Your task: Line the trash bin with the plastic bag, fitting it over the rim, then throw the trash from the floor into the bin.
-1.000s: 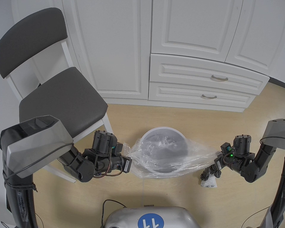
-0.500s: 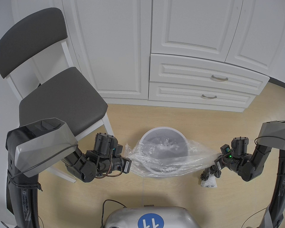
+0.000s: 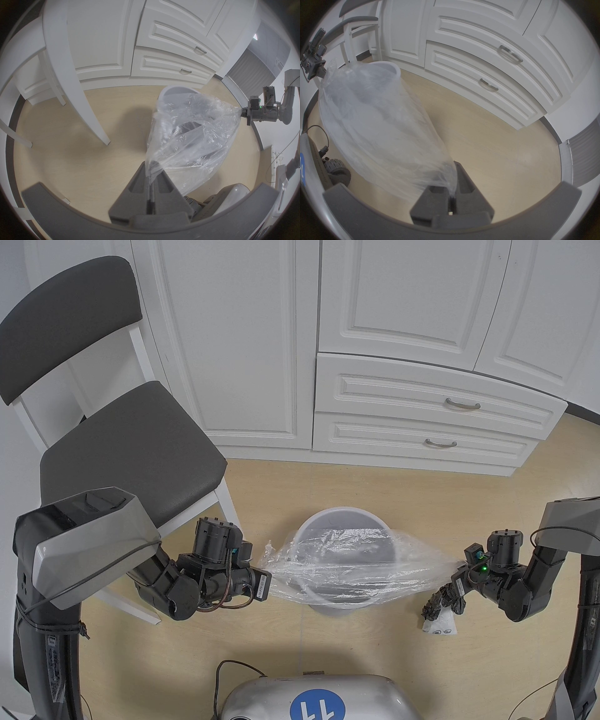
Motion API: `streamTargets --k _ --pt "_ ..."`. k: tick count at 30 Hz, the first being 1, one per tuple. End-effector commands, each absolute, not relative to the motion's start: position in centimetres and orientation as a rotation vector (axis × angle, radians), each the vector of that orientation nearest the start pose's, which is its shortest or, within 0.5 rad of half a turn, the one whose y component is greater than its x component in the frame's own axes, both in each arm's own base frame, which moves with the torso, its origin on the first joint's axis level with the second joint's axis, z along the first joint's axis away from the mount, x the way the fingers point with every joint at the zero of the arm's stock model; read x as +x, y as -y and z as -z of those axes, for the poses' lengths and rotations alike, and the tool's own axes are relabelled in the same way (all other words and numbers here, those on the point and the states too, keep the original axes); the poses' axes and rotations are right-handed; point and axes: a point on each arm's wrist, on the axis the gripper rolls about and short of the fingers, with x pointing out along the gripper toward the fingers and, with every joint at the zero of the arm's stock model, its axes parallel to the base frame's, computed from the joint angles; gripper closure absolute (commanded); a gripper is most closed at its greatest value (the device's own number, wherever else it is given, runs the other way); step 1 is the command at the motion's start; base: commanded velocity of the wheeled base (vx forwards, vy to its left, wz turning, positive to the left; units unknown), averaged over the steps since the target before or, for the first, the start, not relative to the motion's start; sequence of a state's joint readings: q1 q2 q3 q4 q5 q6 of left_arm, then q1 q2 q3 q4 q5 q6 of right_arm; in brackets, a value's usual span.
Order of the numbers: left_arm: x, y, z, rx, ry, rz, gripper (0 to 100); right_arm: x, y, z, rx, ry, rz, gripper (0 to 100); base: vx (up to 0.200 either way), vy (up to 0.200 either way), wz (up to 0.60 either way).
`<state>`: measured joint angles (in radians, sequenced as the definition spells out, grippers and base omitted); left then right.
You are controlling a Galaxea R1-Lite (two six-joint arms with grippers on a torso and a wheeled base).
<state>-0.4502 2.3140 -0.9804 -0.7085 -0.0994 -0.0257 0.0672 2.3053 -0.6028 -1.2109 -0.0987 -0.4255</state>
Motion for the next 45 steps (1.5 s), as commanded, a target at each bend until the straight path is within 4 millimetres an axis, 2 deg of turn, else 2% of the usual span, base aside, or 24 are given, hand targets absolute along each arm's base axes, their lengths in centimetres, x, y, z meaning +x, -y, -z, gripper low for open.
streamTargets --k 1,10,11,17,21,25,27,31,32,34,36,37,41,43,45 --pt "35.9 17.6 -0.8 0.086 -0.634 0.522 100 34.3 -2.0 1.3 -0.457 -0.499 -0.08 100 0.0 0.0 0.0" --pt "35.8 17.5 -1.1 0.087 -0.629 0.523 100 33.8 -2.5 0.8 -0.459 -0.489 -0.098 100 0.0 0.0 0.0" --pt "35.8 17.5 -1.1 0.087 -0.629 0.523 100 33.5 -2.6 0.1 -0.454 -0.471 -0.113 0 0.0 0.0 0.0" --pt "35.7 17.5 -1.4 0.086 -0.624 0.524 100 32.1 -2.2 -2.0 -0.399 -0.416 -0.244 0 0.0 0.0 0.0" --pt "35.6 17.5 -1.5 0.085 -0.621 0.527 100 31.1 -0.2 -3.8 -0.348 -0.355 -0.328 0 0.0 0.0 0.0" --pt "35.6 17.5 -1.5 0.086 -0.623 0.527 100 31.1 1.3 -4.3 -0.305 -0.304 -0.422 0 0.0 0.0 0.0" --pt "35.6 17.5 -1.5 0.086 -0.623 0.527 100 31.0 1.4 -4.3 -0.293 -0.295 -0.457 0 0.0 0.0 0.0" --pt "35.6 17.5 -1.4 0.086 -0.624 0.527 100 31.0 0.3 -4.5 -0.281 -0.271 -0.505 0 0.0 0.0 0.0" --pt "35.5 17.5 -1.4 0.088 -0.627 0.528 100 30.8 -1.1 -4.9 -0.29 -0.235 -0.534 0 0.0 0.0 0.0" --pt "35.4 17.6 -1.2 0.091 -0.63 0.532 100 30.5 -2.3 -5.0 -0.292 -0.211 -0.525 0 0.0 0.0 0.0" --pt "35.4 17.6 -1.2 0.091 -0.63 0.532 100 30.5 -2.3 -5.0 -0.292 -0.211 -0.525 0 0.0 0.0 0.0" --pt "35.3 17.8 -1.1 0.097 -0.635 0.535 100 30.2 -6.4 -4.2 -0.306 -0.192 -0.478 0 0.0 0.0 0.0" --pt "35.0 17.7 -1.0 0.101 -0.645 0.538 100 29.7 -11.4 -1.8 -0.309 -0.202 -0.407 0 0.0 0.0 0.0" --pt "34.8 17.8 -0.8 0.105 -0.651 0.545 100 29.3 -13.0 -1.6 -0.311 -0.2 -0.409 0 0.0 0.0 0.0" --pt "34.8 17.8 -0.8 0.105 -0.651 0.545 100 29.3 -13.0 -1.6 -0.311 -0.2 -0.409 0 0.0 0.0 0.0"
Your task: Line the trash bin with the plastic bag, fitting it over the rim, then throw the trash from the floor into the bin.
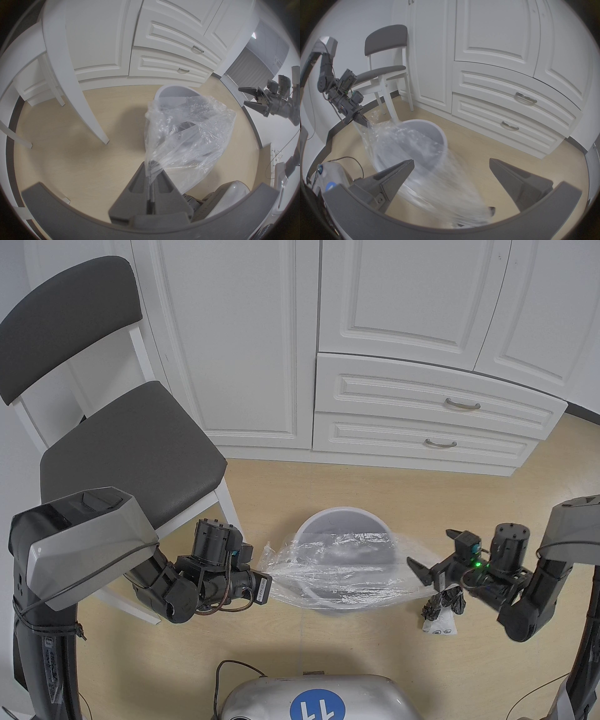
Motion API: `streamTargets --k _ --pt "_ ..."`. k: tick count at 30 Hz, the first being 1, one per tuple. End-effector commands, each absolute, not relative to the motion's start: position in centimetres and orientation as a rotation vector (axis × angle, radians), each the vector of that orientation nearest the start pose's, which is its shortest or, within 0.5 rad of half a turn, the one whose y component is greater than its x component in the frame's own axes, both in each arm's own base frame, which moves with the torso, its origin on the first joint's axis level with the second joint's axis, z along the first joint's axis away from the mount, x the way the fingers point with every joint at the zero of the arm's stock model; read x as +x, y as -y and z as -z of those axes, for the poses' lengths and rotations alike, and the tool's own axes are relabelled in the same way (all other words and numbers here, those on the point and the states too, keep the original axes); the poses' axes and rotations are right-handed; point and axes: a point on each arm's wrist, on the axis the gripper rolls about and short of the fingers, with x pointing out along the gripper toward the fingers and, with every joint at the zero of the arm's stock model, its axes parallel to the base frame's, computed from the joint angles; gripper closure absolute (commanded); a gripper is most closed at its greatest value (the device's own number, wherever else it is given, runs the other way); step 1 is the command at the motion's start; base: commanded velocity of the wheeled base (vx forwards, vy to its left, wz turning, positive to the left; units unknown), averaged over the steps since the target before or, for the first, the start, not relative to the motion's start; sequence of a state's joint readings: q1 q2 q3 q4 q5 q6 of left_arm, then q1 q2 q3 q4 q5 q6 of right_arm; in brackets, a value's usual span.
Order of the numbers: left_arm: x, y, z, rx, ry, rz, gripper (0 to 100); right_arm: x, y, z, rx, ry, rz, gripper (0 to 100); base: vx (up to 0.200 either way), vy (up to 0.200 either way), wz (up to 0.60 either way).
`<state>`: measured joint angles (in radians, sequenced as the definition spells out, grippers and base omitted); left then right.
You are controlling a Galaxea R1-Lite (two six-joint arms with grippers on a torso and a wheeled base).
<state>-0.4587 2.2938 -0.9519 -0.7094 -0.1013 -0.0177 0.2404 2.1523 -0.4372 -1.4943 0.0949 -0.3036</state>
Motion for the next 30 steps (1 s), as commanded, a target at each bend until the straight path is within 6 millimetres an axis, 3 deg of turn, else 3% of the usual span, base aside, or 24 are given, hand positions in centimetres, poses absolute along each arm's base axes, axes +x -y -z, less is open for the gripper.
streamTargets --k 1,6,16,30 --pt "34.8 17.9 -0.7 0.103 -0.653 0.549 100 29.4 -15.3 -1.8 -0.31 -0.158 -0.438 0 0.0 0.0 0.0" --pt "34.9 17.8 -0.6 0.1 -0.655 0.547 100 29.7 -19.4 -2.1 -0.359 -0.091 -0.517 0 0.0 0.0 0.0" --pt "35.0 17.5 -1.0 0.1 -0.645 0.54 100 30.7 -23.9 -1.4 -0.521 -0.126 -0.566 0 0.0 0.0 0.0" --pt "35.0 17.4 -1.3 0.097 -0.638 0.536 100 32.2 -25.5 1.6 -0.596 -0.147 -0.554 0 0.0 0.0 0.0"
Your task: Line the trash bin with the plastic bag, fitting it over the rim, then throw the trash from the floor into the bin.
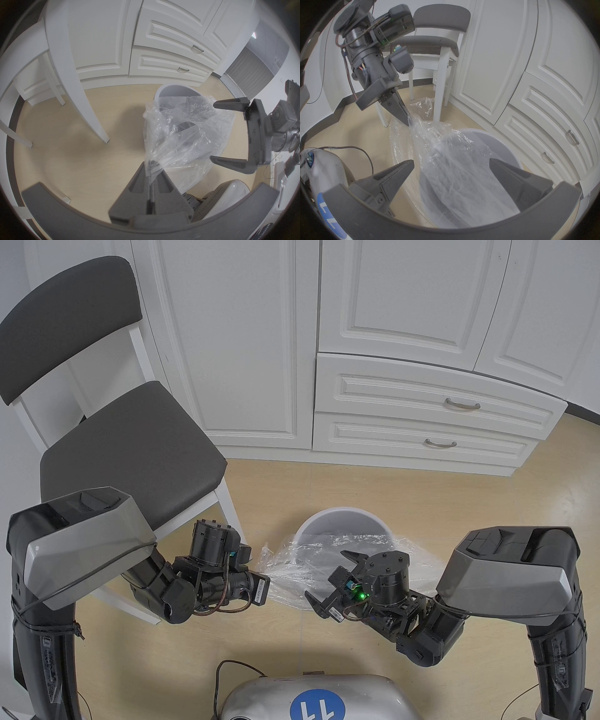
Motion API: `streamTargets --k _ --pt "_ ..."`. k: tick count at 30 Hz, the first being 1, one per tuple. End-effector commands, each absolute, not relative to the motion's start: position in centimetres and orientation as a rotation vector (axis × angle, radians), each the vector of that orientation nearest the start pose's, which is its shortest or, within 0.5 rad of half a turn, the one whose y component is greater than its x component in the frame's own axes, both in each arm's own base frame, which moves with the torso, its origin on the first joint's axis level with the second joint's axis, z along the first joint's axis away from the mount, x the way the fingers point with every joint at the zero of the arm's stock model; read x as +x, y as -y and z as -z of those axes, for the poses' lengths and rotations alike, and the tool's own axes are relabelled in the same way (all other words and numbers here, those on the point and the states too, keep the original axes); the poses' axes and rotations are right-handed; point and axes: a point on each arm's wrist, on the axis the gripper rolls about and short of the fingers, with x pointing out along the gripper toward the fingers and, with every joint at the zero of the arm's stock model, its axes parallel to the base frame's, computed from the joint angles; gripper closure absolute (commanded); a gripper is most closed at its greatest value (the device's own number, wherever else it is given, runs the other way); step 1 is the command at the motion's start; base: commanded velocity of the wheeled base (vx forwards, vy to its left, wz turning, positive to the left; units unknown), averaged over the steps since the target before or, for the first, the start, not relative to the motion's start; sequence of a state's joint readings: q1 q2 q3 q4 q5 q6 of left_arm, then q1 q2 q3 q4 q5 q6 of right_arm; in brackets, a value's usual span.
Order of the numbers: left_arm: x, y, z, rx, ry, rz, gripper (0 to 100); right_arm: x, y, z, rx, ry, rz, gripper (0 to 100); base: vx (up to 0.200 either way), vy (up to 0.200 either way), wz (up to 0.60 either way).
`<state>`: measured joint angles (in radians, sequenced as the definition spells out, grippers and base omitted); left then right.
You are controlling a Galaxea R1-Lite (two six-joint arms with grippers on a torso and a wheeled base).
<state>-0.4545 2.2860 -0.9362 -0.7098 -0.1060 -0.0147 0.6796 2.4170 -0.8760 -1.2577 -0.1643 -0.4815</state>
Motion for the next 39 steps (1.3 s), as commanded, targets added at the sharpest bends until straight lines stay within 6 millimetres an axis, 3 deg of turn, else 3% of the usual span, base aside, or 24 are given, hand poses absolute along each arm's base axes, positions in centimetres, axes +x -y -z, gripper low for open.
streamTargets --k 1,5,12,16,26,39 --pt "35.0 17.4 -1.3 0.098 -0.637 0.536 100 32.3 -25.6 1.7 -0.598 -0.147 -0.539 0 0.0 0.0 0.0" --pt "35.0 17.4 -1.3 0.098 -0.637 0.536 100 33.2 -25.5 2.0 -0.634 -0.136 -0.476 0 0.0 0.0 0.0" --pt "35.0 17.3 -1.3 0.099 -0.639 0.536 100 34.6 -23.4 1.5 -0.642 -0.143 -0.403 0 0.0 0.0 0.0" --pt "35.0 17.3 -1.3 0.098 -0.639 0.535 100 35.9 -21.2 0.4 -0.63 -0.123 -0.333 0 0.0 0.0 0.0" --pt "35.1 17.1 -1.2 0.097 -0.642 0.53 100 36.5 -18.4 -1.5 -0.607 -0.102 -0.261 0 0.0 0.0 0.0" --pt "35.0 17.1 -1.1 0.098 -0.647 0.531 100 36.8 -17.9 -3.8 -0.582 -0.053 -0.234 0 0.0 0.0 0.0"
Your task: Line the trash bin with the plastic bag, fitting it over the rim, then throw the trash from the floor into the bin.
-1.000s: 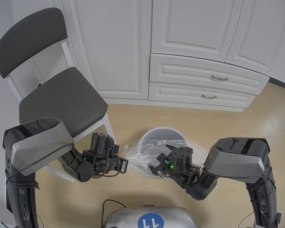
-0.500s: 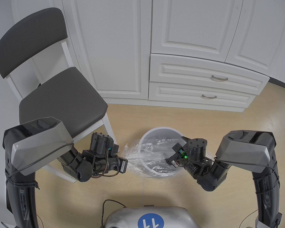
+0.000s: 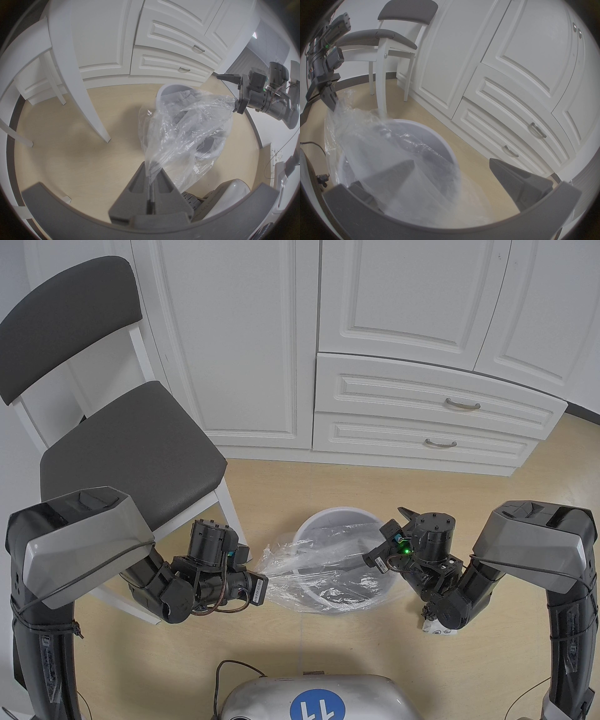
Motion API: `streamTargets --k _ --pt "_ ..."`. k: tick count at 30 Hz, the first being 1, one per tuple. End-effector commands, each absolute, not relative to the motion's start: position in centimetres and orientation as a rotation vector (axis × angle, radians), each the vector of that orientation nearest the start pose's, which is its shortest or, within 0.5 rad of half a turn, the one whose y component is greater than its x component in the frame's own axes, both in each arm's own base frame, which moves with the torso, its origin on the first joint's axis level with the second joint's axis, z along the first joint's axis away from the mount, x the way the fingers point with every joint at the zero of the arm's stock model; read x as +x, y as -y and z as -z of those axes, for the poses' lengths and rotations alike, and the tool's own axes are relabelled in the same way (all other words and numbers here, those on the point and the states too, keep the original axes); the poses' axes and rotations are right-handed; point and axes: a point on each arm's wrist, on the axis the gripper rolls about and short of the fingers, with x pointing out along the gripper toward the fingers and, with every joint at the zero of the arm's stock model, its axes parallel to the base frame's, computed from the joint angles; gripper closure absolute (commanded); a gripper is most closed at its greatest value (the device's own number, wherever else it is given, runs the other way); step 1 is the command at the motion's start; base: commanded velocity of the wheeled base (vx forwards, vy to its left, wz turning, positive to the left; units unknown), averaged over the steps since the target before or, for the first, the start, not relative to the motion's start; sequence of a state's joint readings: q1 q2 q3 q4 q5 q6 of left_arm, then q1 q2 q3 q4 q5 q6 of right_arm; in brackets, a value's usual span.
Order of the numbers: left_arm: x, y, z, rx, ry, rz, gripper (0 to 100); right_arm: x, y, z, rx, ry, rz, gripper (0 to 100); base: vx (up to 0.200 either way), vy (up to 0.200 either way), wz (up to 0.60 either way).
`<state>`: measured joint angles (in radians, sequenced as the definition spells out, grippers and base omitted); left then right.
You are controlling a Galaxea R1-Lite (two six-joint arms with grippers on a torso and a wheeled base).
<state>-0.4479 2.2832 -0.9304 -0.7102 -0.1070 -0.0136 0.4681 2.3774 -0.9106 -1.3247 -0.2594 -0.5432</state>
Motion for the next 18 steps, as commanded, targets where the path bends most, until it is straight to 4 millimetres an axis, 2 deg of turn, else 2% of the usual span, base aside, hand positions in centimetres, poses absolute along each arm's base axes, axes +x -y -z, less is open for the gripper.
streamTargets --k 1,7,12,18 --pt "35.0 17.1 -1.1 0.097 -0.642 0.532 100 36.7 -17.9 -4.0 -0.579 -0.051 -0.235 0 0.0 0.0 0.0" --pt "34.9 17.1 -0.9 0.094 -0.612 0.535 100 35.9 -17.8 -5.1 -0.573 -0.045 -0.248 0 0.0 0.0 0.0" --pt "34.9 17.1 -1.0 0.093 -0.609 0.536 100 35.7 -18.0 -4.5 -0.579 -0.062 -0.26 0 0.0 0.0 0.0" --pt "34.9 17.1 -1.1 0.093 -0.606 0.536 100 35.6 -19.2 -2.8 -0.604 -0.116 -0.304 0 0.0 0.0 0.0"
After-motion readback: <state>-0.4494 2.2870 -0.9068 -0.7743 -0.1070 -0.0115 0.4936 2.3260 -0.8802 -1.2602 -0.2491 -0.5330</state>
